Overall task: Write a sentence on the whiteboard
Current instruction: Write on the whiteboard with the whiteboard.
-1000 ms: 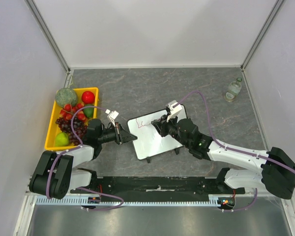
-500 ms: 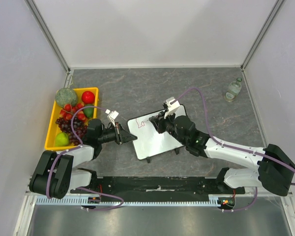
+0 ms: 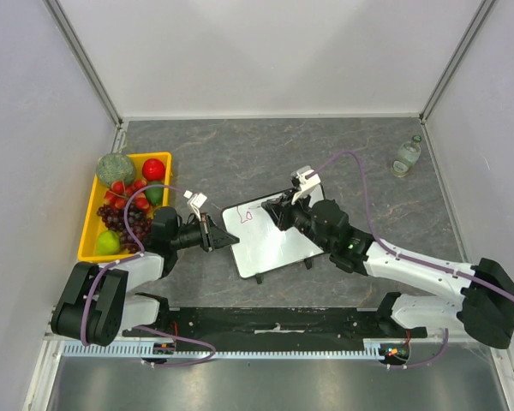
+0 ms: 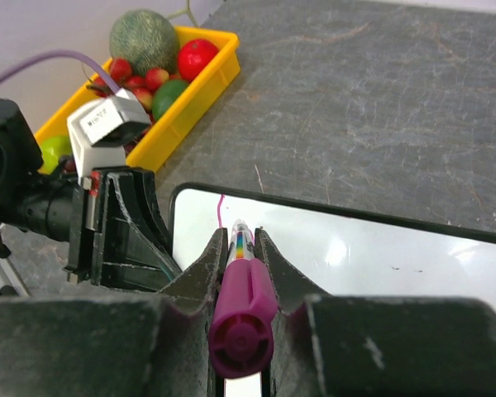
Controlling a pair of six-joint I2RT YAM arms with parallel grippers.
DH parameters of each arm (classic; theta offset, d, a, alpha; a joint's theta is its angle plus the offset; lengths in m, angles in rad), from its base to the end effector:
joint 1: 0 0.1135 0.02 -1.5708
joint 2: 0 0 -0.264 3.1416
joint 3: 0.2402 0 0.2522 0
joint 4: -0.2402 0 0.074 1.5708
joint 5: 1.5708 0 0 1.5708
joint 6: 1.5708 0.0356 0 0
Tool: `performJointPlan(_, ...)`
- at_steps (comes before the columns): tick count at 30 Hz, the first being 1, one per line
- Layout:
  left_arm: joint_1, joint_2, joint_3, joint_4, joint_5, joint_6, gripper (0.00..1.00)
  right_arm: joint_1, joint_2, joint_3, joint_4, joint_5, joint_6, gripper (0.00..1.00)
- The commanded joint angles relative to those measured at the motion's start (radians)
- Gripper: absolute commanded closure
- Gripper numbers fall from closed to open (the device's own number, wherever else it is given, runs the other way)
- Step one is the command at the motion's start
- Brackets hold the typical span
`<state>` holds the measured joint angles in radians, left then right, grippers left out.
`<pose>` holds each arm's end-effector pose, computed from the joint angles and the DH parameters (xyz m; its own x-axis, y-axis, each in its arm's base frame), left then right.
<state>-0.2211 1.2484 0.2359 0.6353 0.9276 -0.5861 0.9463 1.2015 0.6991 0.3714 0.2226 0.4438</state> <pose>0.1944 -0.0729 0.1528 -0.7736 -0.1661 -0.6115 0.5155 0.3962 -0.7598 0.1678 0.2194 0.2801 -0.3538 0.2254 -0.9078 -0.5662 0.7209 0.3997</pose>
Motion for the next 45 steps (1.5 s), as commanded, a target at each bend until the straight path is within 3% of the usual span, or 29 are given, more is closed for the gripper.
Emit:
performJointPlan(1,-0.001,0.002,0.011,0.024,0.004,0.015,0.98,-0.012,-0.054,0.010,0.003,0.006,0.010,1.00)
performJointPlan(25,-0.001,-0.001,0.009,0.024,0.007,0.014,0.98,-0.030,0.043,-0.021,0.046,0.037,0.030,1.00)
performJointPlan(45,-0.001,0.000,0.009,0.024,0.007,0.014,0.98,-0.032,-0.031,-0.112,0.015,0.031,0.039,1.00)
